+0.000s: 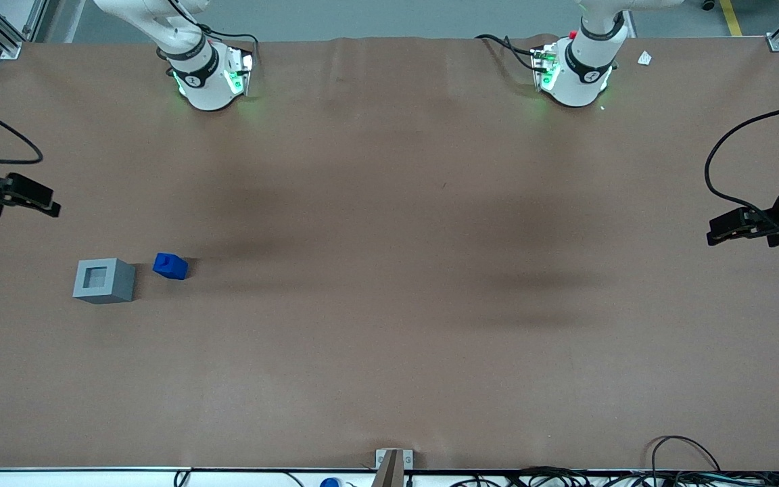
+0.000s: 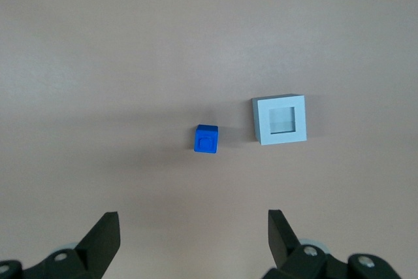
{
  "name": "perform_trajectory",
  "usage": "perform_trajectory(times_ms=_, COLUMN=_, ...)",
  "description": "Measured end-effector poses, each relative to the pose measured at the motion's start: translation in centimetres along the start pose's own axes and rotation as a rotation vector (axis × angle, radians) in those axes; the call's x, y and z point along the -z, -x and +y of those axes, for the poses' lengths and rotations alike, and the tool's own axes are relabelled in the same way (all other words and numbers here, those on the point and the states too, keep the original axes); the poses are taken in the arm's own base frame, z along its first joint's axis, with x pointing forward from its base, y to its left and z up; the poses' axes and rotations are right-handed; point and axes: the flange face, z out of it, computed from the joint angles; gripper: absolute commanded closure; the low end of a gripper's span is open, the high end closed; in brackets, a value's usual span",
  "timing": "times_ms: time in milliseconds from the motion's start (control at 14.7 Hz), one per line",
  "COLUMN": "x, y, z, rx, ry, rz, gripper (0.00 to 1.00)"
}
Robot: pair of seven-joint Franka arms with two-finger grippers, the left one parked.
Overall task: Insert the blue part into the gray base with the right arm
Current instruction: 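Move the right gripper from rest toward the blue block, then lower the open right gripper over the blue block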
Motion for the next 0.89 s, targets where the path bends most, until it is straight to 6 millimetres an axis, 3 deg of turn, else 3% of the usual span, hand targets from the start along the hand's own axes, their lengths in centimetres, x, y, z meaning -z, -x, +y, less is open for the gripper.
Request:
perform_trajectory(times_ms=273, x=-7.7, y=-1.1, z=0.1, rx=-0.003, ry=0.002, rz=-0.024, gripper=0.0)
perform_trajectory(times_ms=614, x=-13.1, y=-0.9, z=0.4, rx=-0.008, ry=0.004, rz=-0.009, gripper=0.0)
perform_trajectory(times_ms=886, x=-19.5, y=0.0, z=0.7, rx=-0.021, ry=-0.001, rz=0.036, gripper=0.01)
